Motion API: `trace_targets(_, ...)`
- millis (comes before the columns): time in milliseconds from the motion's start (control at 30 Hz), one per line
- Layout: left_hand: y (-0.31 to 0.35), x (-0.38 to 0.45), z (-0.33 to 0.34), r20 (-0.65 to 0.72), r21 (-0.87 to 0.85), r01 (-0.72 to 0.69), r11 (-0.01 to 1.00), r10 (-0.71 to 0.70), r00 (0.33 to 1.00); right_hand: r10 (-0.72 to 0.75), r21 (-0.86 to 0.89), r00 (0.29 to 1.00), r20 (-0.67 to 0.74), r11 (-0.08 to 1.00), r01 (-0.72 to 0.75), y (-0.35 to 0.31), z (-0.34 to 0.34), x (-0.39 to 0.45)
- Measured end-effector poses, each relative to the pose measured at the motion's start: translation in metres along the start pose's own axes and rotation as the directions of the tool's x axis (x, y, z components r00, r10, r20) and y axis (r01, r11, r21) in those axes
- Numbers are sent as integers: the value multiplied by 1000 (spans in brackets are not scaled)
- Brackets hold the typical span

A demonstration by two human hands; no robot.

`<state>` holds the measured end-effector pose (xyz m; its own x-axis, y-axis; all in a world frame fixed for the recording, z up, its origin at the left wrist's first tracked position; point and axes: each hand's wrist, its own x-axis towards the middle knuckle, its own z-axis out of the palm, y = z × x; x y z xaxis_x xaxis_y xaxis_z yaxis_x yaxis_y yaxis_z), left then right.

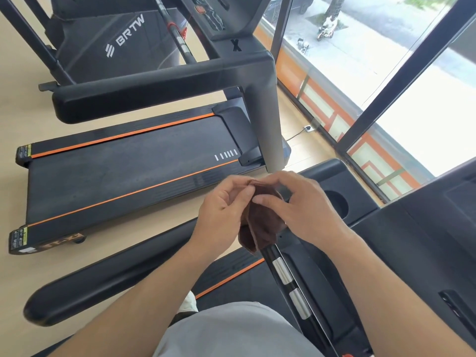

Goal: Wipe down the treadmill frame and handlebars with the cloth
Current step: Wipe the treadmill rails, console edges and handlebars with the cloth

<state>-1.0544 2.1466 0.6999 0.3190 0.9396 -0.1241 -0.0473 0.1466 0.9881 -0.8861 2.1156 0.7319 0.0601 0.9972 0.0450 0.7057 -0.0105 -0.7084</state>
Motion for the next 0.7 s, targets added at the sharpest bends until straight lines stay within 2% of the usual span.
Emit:
trace_targets(100,4,-1,0,24,-65,-23,998,25,999,-8,120,985,-175,992,29,-11,-6,1)
trace_targets(167,-5,0,0,86,93,-42,995,34,996,-2,276,961,-275,958,81,-22,-10,3)
trace_targets(233,-19,-2,-1,168,261,3,965,-49,984,20,403,921,-390,902,152,-34,-19,6)
trace_targets(300,-33,-4,-5,183,417,31,908,-117,976,94,486,869,-486,856,179,-42,-31,10)
trace_targets(367,-41,-8,-14,118,408,105,907,-167,979,167,514,834,-526,844,155,-45,-43,14)
trace_targets(433,-38,-10,-26,25,219,166,962,-176,984,205,511,818,-538,851,123,-41,-53,17)
trace_targets(500,-26,-9,-42,-109,99,94,991,-83,991,277,541,803,-528,839,66,-34,-59,20)
trace_targets(567,-13,-2,-61,-254,112,33,993,-3,967,351,559,794,-496,829,-17,-26,-62,21)
trace_targets(700,7,10,-87,-397,32,26,999,-11,918,504,596,800,-326,766,-240,-15,-54,25)
